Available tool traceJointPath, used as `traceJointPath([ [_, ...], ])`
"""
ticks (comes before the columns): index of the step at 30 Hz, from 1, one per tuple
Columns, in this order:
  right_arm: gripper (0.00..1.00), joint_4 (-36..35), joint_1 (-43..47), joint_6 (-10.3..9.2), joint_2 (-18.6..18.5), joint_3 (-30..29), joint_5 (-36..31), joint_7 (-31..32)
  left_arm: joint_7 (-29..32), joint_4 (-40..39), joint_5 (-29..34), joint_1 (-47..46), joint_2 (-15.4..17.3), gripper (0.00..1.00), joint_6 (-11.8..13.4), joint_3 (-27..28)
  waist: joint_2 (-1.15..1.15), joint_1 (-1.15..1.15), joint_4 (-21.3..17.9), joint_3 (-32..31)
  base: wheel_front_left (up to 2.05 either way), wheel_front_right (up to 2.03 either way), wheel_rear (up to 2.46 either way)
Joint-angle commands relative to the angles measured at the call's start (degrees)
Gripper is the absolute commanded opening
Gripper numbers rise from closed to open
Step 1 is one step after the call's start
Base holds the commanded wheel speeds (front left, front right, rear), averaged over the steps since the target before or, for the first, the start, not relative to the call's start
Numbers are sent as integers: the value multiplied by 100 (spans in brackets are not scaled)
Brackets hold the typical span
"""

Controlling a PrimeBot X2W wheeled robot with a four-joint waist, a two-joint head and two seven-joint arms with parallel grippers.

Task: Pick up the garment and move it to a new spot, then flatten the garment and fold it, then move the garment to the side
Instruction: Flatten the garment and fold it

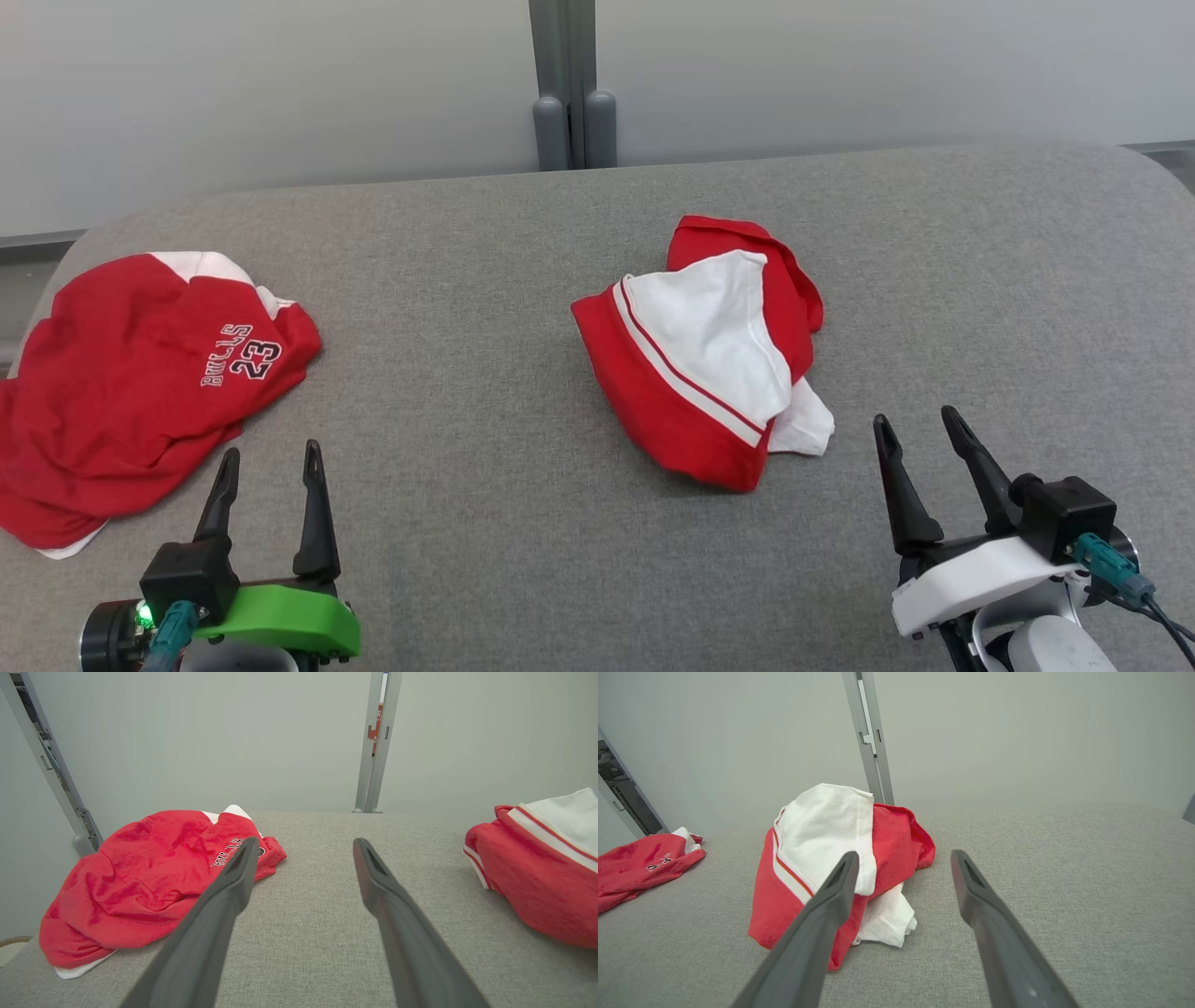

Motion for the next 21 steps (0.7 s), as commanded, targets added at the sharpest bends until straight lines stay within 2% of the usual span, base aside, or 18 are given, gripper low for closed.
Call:
traceJointPath([
  [1,100,5,51,0,-19,2,1,-20,-5,6,20,96,-3,100,-46,4,0,0,4,1,0,0,0],
  [16,100,27,-52,0,-5,58,24,-20,-5,51,49,-5,-7,100,-46,-10,0,0,73,69,0,0,0],
  [21,100,64,-532,0,-200,319,43,-20,-5,36,17,-97,-5,100,-19,-88,0,0,146,168,0,0,0],
])
